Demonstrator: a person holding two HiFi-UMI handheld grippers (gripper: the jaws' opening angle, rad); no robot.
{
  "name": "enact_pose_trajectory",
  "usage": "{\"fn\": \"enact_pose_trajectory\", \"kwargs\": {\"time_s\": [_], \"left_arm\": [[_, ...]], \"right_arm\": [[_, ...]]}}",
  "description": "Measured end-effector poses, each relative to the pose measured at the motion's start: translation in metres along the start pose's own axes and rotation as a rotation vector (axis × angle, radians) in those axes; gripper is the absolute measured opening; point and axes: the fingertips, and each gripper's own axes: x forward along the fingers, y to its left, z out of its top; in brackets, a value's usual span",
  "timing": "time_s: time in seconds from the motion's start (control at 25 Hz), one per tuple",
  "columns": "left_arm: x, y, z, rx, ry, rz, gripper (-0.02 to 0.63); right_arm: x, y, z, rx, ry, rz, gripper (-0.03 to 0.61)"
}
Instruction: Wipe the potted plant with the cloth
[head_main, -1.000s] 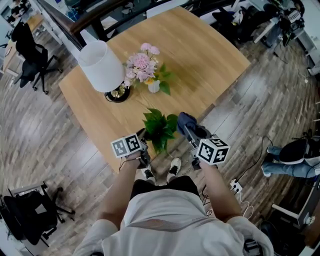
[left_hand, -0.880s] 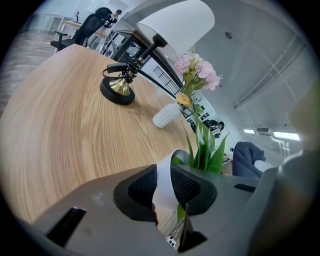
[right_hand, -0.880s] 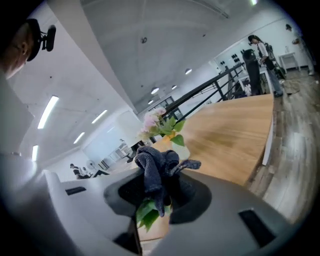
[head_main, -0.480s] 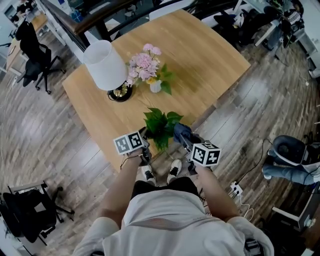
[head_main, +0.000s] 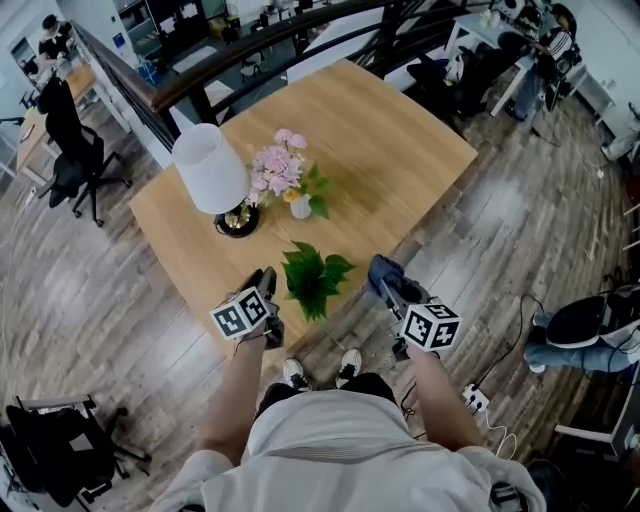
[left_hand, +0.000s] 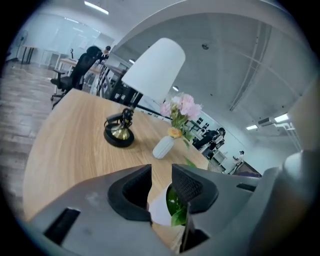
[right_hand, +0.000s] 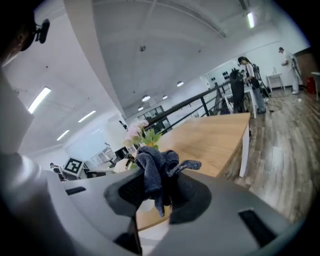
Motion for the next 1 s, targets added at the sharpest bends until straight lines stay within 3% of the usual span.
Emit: {"fn": "enact_pose_trajectory", "kwargs": {"time_s": [0.2, 0.4, 0.6, 0.76, 1.0], "left_arm": [[-0.051, -0.055, 0.065, 0.206, -0.143, -0.078, 0.109], [-0.096, -0.123, 0.115, 0.325, -0.258, -0.194, 0.068], [-0.139, -0.171, 0.15, 0.477, -0.395, -0.208, 0.035], [-0.157, -0.188, 0.171, 0.469, -0.461, -0.241, 0.023], [-0.156, -0.18, 0.172, 0.48, -0.464, -0.216, 0.018]], "right_arm": [[-0.017, 0.029, 0.067, -0.164, -0.179, 0.026, 0.156], [-0.035, 0.064, 0.129, -0.254, -0.313, 0.068, 0.156], [-0.064, 0.101, 0.18, -0.364, -0.4, 0.061, 0.155], [-0.073, 0.111, 0.211, -0.419, -0.446, -0.003, 0.149], [-0.07, 0.113, 0.207, -0.439, -0.448, -0.008, 0.149]]}}
